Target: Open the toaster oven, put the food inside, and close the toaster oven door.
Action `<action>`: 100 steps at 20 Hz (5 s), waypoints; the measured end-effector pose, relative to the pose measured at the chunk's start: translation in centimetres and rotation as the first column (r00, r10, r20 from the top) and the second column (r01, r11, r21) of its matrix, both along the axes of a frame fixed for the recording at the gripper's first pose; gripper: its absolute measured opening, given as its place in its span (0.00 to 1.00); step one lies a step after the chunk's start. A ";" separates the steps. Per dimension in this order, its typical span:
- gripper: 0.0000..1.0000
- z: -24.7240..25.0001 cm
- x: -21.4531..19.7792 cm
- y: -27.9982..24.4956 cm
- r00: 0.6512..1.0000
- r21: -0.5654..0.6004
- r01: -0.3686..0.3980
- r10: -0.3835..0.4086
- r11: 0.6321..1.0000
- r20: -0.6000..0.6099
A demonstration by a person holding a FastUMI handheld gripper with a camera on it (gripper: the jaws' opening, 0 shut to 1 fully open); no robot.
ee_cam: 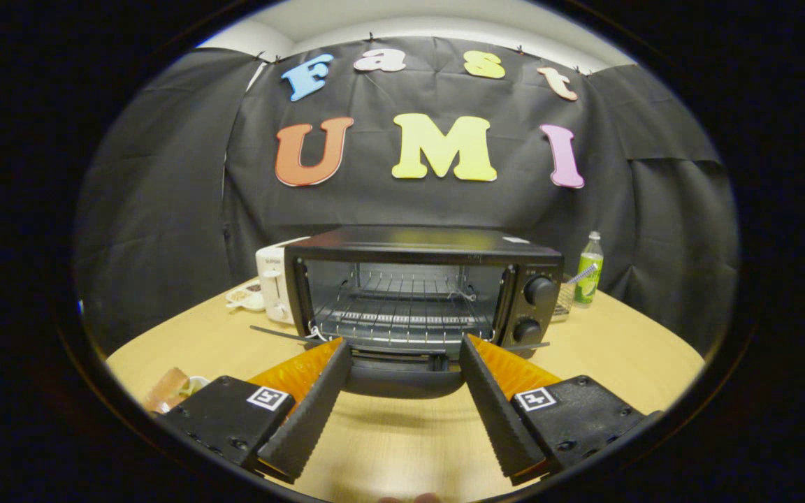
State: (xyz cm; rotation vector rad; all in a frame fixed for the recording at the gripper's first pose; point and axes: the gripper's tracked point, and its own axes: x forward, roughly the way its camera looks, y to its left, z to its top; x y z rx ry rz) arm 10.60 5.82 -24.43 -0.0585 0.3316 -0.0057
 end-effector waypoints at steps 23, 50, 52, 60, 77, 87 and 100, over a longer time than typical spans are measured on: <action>1.00 3.2 -9.1 4.1 0.853 0.345 -0.283 0.399 0.895 -0.336; 0.58 -1.5 -10.6 17.3 0.430 0.643 -0.064 0.603 0.763 -0.672; 0.49 -1.5 -10.6 17.3 0.426 0.639 -0.058 0.598 0.767 -0.679; 0.30 -1.4 -11.0 17.2 0.449 0.620 -0.070 0.580 0.781 -0.679; 0.23 4.6 -11.2 15.1 0.548 0.722 -0.072 0.632 0.689 -0.548; 0.22 6.7 -5.0 3.1 0.890 0.937 0.149 0.370 0.317 -0.267; 0.22 -0.6 8.8 -0.3 0.982 0.978 0.189 -0.049 0.091 -0.185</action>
